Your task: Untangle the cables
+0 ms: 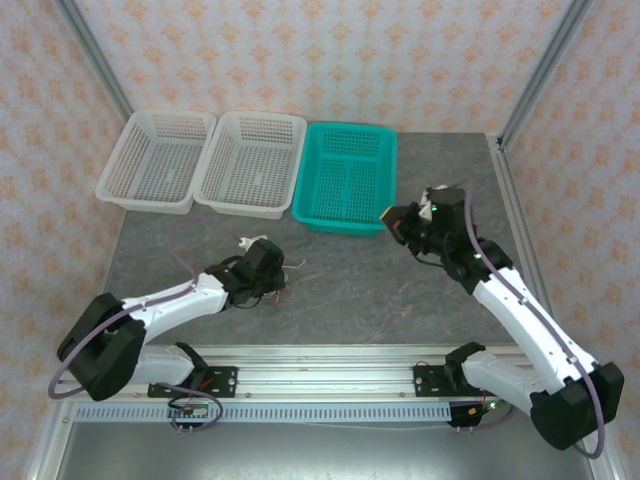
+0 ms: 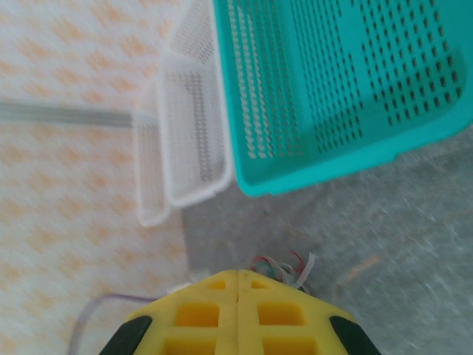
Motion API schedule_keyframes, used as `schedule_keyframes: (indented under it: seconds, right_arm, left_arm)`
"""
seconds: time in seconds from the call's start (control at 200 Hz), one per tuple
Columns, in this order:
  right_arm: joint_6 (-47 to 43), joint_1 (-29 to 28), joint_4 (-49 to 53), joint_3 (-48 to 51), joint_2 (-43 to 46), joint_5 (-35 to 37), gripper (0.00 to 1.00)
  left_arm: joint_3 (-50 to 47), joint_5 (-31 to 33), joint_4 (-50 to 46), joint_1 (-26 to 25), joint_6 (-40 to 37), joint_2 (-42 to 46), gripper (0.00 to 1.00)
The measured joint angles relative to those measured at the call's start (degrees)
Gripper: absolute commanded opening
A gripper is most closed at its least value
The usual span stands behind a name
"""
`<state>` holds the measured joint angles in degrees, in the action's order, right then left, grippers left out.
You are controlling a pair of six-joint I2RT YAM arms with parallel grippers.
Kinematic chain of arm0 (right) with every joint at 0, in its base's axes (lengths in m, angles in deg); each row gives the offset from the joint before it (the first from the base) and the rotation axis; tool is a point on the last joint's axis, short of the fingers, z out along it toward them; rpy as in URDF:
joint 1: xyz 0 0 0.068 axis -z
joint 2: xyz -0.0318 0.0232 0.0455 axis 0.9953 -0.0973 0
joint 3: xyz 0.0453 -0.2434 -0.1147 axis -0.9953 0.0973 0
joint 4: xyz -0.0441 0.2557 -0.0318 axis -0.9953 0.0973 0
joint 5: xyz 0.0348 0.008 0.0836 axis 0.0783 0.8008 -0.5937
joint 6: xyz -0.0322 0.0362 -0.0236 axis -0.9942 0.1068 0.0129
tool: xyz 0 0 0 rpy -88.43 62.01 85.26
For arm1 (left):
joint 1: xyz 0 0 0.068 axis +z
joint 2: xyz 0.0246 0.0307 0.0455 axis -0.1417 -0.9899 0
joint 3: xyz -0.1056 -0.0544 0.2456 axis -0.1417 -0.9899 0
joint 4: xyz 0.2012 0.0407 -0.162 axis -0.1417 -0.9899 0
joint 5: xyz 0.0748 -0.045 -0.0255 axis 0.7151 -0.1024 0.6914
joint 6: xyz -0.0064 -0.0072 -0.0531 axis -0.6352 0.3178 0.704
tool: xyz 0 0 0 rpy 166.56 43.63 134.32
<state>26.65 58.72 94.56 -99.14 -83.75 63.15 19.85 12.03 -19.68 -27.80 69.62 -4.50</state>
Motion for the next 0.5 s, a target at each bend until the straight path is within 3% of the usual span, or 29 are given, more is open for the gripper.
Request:
schedule_keyframes:
  seconds: [0.105, 0.225, 0.5]
  right_arm:
    - [-1.2, -9.6, -4.9, 5.9, -1.7, 2.5, 0.39]
    - [-0.7, -18.3, -17.8, 17.2, -4.9, 4.1, 0.63]
    - [-11.1, -27.1, -45.2, 25.4, -14.2, 5.0, 0.83]
  left_arm:
    - [0.6, -4.0, 0.7, 0.0, 2.5, 3.0, 0.00]
    - [2.6, -6.8, 1.4, 0.0, 8.4, 3.6, 0.00]
    - [4.0, -9.4, 3.1, 0.0, 21.0, 4.5, 0.00]
